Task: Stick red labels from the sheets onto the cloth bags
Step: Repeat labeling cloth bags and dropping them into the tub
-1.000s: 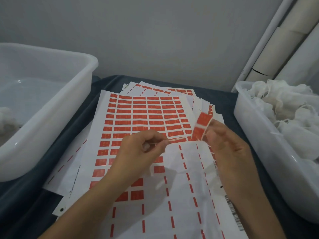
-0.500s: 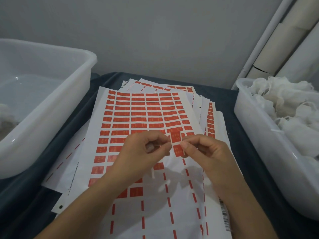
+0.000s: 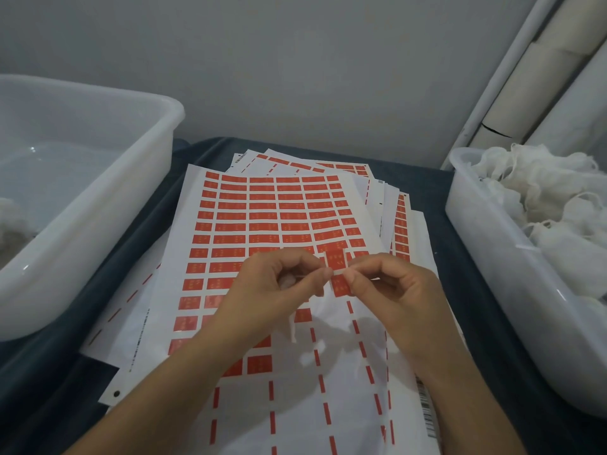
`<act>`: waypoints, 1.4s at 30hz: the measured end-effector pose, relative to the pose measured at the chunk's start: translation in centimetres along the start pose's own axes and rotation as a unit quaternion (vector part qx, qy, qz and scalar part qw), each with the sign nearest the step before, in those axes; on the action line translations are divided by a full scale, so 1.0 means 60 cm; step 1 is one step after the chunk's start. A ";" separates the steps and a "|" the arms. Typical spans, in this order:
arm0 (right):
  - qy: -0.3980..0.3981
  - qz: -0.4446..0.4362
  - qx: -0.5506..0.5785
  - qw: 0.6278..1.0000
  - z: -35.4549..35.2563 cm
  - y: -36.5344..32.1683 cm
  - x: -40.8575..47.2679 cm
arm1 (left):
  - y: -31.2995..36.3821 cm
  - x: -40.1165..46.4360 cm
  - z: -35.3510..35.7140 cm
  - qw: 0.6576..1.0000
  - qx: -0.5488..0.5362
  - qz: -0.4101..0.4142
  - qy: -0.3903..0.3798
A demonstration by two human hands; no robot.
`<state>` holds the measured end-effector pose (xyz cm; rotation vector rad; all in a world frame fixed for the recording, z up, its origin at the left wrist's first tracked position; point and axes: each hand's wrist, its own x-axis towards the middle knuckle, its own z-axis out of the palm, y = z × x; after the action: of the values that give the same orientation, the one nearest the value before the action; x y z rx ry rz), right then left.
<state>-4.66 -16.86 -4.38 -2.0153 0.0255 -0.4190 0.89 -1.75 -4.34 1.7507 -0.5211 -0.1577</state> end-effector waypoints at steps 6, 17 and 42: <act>0.023 -0.018 -0.005 1.000 -0.007 -0.003 0.002 | 0.002 -0.002 0.000 0.999 -0.036 -0.026 0.001; -0.040 0.111 0.097 0.988 -0.010 -0.016 0.005 | 0.013 -0.004 -0.008 0.990 -0.118 -0.077 -0.016; 0.027 0.081 0.068 0.994 -0.007 -0.009 0.003 | 0.010 -0.006 0.008 0.999 -0.019 -0.010 0.026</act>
<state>-4.72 -17.03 -3.70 -1.8509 0.1893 -0.3621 0.27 -2.12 -3.97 1.7180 -0.4611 -0.1347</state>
